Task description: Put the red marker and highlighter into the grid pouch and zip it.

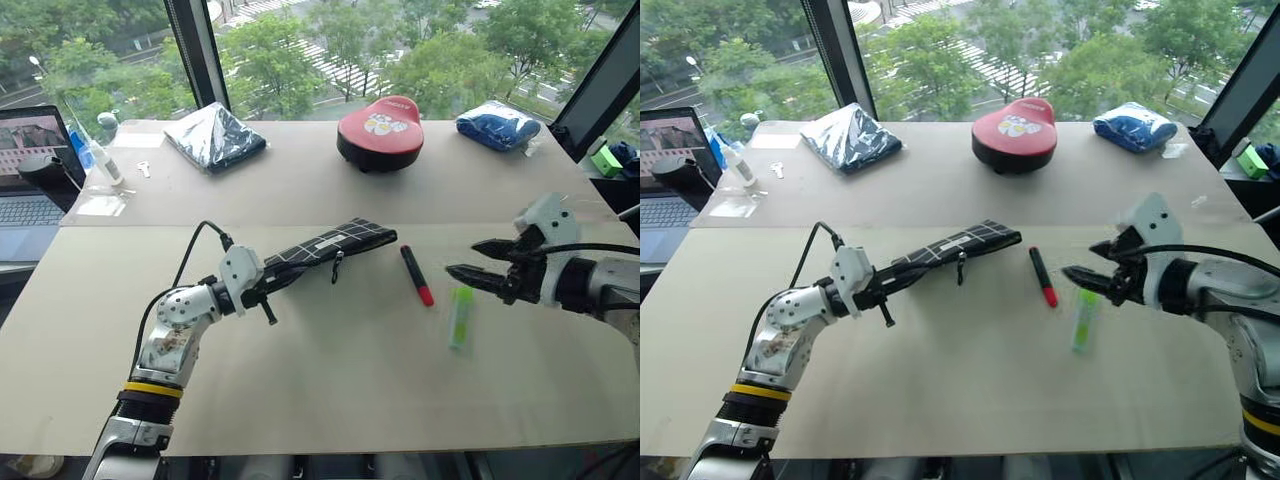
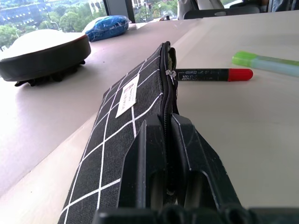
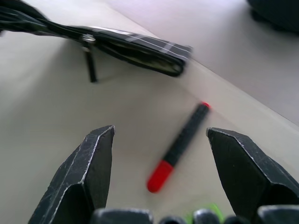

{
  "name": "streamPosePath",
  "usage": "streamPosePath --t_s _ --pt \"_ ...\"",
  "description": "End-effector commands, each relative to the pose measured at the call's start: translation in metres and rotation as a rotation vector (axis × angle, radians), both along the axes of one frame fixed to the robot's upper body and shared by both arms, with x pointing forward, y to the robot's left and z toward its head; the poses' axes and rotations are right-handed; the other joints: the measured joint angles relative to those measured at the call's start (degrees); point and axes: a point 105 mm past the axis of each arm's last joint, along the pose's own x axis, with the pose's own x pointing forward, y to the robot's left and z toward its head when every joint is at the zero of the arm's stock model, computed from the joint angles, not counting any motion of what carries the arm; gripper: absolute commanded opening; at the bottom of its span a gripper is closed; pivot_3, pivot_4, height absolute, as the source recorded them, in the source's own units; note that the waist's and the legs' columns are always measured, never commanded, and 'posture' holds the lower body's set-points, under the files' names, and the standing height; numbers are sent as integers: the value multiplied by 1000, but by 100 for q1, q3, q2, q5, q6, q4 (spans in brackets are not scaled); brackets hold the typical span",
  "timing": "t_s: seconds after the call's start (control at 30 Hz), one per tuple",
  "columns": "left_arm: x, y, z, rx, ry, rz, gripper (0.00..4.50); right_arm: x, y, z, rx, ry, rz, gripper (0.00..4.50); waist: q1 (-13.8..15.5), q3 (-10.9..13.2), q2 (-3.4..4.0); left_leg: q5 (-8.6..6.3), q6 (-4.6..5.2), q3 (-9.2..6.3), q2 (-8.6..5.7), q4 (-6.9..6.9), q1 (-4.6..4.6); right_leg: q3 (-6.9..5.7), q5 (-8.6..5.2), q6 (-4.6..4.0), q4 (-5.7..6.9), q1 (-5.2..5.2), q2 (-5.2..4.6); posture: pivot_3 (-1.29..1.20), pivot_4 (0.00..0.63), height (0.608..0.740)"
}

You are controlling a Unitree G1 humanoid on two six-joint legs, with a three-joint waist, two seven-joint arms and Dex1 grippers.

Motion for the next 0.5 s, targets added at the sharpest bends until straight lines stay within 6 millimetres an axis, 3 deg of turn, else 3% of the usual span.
streamPosePath --t_s 0.03,0.13,0.23,0.5 --pt "2 -7 9 -20 -46 -26 0 -7 -31 -25 -25 61 -216 3505 33 -1 -3 0 0 0 1 0 2 -1 0 0 1 2 1 0 150 740" --pt "5 -12 8 -22 -44 -42 0 -14 -44 -44 8 104 -315 3505 83 -1 -2 0 1 1 -1 1 -1 1 0 0 -1 1 0 0 150 740" --pt "7 -13 6 -21 -41 -53 0 -20 -33 -54 77 140 -334 3505 86 -2 -2 -1 11 6 -2 10 0 5 0 0 0 4 1 0 150 740" --pt "10 -16 1 -30 -27 -70 0 -26 -20 -47 170 129 -330 3505 95 -1 -2 -3 17 6 -1 13 1 1 0 0 0 8 8 0 150 740"
